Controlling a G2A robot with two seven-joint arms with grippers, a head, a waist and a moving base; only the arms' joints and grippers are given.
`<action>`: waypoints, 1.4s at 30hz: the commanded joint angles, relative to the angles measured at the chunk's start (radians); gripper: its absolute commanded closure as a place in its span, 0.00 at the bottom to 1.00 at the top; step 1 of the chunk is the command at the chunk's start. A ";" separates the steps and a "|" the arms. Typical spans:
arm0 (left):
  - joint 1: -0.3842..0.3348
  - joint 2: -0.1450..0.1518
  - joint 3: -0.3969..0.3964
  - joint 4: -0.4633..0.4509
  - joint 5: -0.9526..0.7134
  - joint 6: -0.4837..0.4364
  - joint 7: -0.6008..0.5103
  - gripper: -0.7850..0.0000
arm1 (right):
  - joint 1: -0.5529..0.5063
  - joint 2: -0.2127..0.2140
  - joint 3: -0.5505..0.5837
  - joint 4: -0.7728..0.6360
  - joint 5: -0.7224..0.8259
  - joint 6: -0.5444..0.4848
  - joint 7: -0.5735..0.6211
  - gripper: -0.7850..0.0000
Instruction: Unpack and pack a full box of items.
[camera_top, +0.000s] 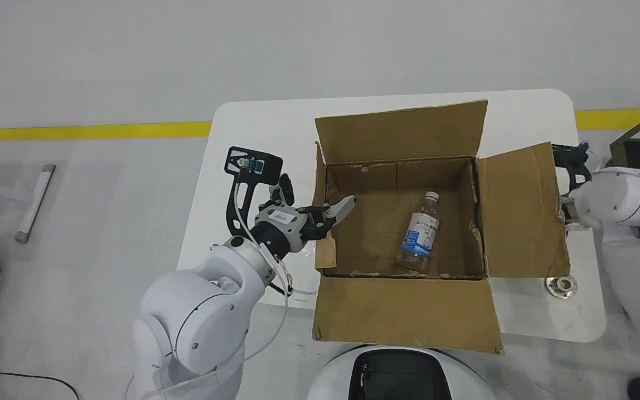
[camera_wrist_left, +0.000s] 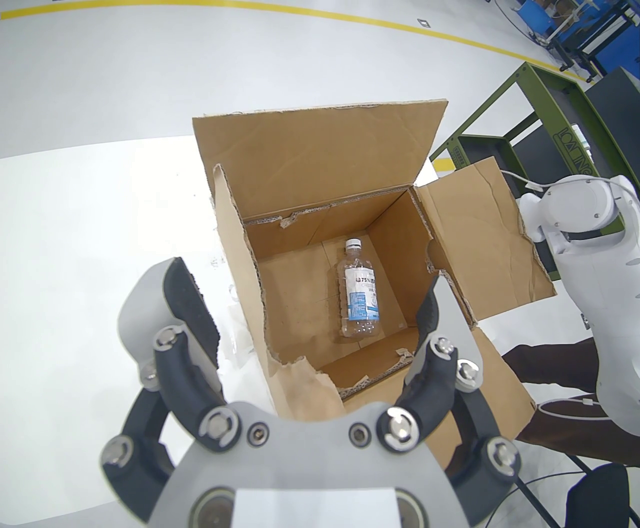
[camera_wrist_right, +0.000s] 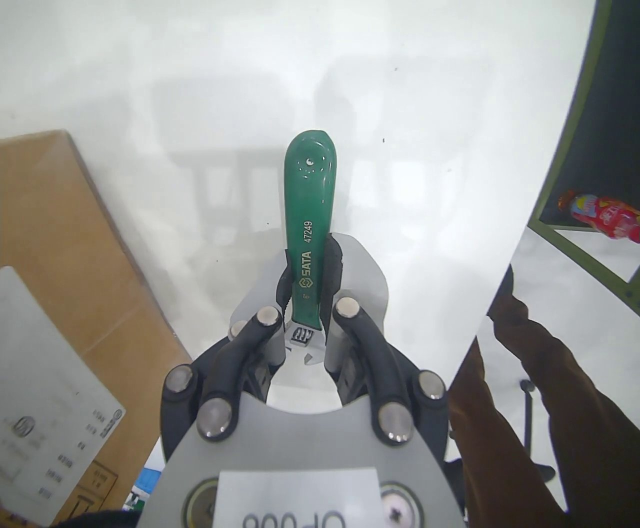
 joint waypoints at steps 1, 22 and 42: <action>0.000 0.000 0.000 0.000 0.000 0.000 0.000 0.00 | -0.006 0.004 0.051 -0.031 0.036 0.007 -0.007 1.00; 0.000 0.000 0.000 0.000 0.000 0.000 0.000 0.00 | -0.016 0.041 0.307 -0.360 0.412 -0.040 -0.027 1.00; 0.000 0.000 0.000 0.000 0.000 0.000 0.000 0.00 | 0.078 0.088 0.259 -0.418 0.529 -0.032 0.000 1.00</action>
